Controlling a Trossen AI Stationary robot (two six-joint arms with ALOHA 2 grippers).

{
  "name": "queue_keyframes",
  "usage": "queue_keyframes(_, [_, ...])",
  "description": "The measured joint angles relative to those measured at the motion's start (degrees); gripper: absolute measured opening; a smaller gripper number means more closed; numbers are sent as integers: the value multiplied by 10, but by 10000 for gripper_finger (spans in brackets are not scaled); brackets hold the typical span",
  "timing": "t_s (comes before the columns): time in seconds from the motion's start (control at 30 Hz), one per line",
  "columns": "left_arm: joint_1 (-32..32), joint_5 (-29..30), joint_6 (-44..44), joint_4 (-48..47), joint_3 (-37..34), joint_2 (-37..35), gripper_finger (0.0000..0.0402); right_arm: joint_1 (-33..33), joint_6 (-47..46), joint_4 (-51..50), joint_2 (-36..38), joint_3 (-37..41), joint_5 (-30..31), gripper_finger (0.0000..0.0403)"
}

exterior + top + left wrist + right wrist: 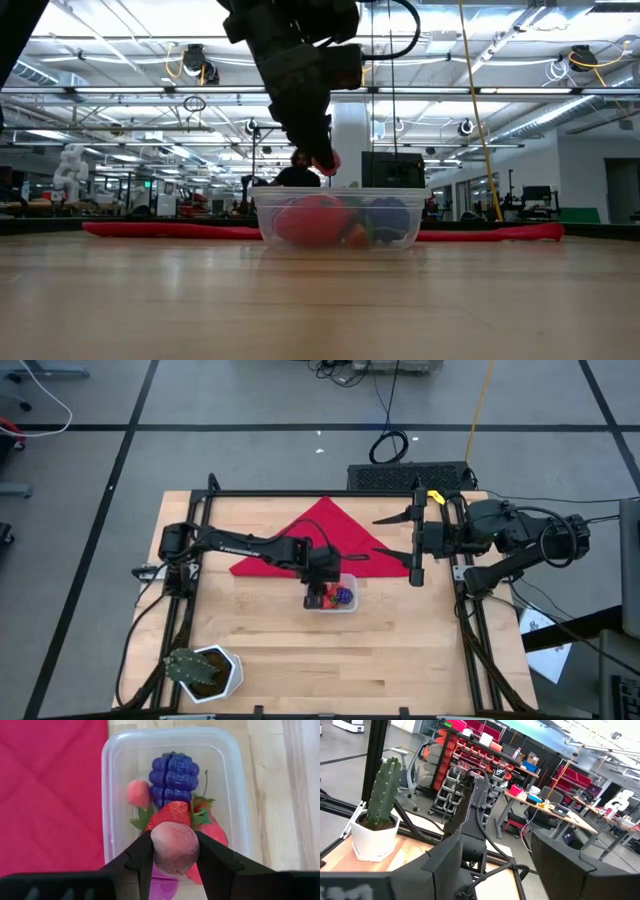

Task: Pick and placing Produce into tupperware
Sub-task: Put the pink peach in the transparent bin

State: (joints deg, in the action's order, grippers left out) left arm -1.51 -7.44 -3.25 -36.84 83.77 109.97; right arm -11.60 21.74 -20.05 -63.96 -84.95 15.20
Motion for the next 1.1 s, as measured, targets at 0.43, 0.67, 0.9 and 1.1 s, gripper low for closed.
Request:
queue_keyframes(0.43, [0, 6, 4, 1, 0, 0, 129, 0, 0, 0, 0, 0, 0, 228])
queue_keyframes(0.67, [0, 11, 6, 9, 0, 20, 129, -1, -3, -1, 0, 0, 0, 228])
queue_keyframes(0.9, [-3, 10, 6, 6, 0, 28, 129, -1, -9, -8, 0, 0, 0, 228])
queue_keyframes(1.1, [-8, 11, 10, 3, 0, 34, 129, -1, -11, -16, 0, 0, 0, 228])
